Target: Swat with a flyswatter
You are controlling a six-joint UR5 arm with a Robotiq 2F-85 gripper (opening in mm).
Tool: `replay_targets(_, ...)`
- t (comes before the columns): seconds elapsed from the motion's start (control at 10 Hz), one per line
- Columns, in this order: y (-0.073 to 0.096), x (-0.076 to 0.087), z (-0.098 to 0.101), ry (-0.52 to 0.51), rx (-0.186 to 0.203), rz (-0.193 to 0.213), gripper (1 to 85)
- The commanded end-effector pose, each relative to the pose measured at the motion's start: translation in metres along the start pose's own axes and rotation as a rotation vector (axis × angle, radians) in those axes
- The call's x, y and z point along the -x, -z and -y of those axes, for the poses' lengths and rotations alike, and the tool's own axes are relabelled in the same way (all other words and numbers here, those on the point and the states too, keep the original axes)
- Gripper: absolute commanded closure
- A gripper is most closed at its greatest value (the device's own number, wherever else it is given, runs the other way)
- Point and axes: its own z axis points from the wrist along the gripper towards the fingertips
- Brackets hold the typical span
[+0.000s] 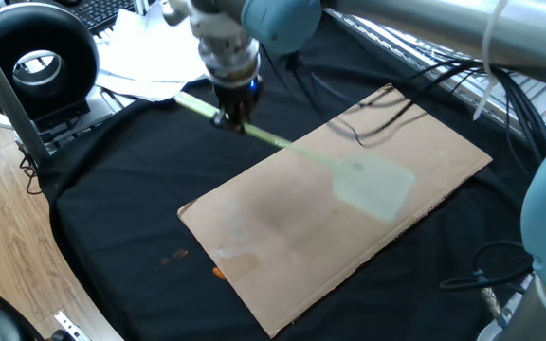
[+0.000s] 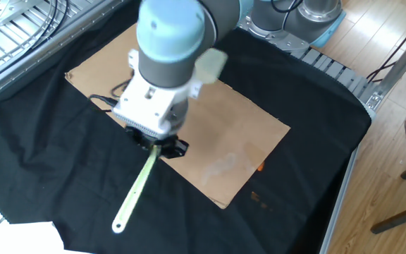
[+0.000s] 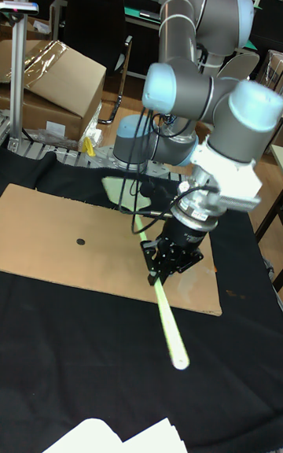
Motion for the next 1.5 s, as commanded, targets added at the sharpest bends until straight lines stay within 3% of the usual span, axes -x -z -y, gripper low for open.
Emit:
replay_targets(0.0,0.01,0.025,0.011,0.152,-0.006,0.078,84.7)
replay_targets(0.4,0.012,0.063,-0.004,0.207,0.056,0.221,84.7)
replay_targets(0.5,0.012,0.067,-0.007,0.204,0.073,0.241,84.7)
replay_targets(0.7,0.005,0.048,0.01,0.191,0.049,0.193,84.7)
replay_targets(0.8,0.001,0.041,0.02,0.201,0.04,0.19,84.7)
replay_targets(1.1,0.008,0.053,0.02,0.212,0.062,0.287,84.7)
replay_targets(1.4,0.007,0.052,0.025,0.206,0.075,0.337,84.7)
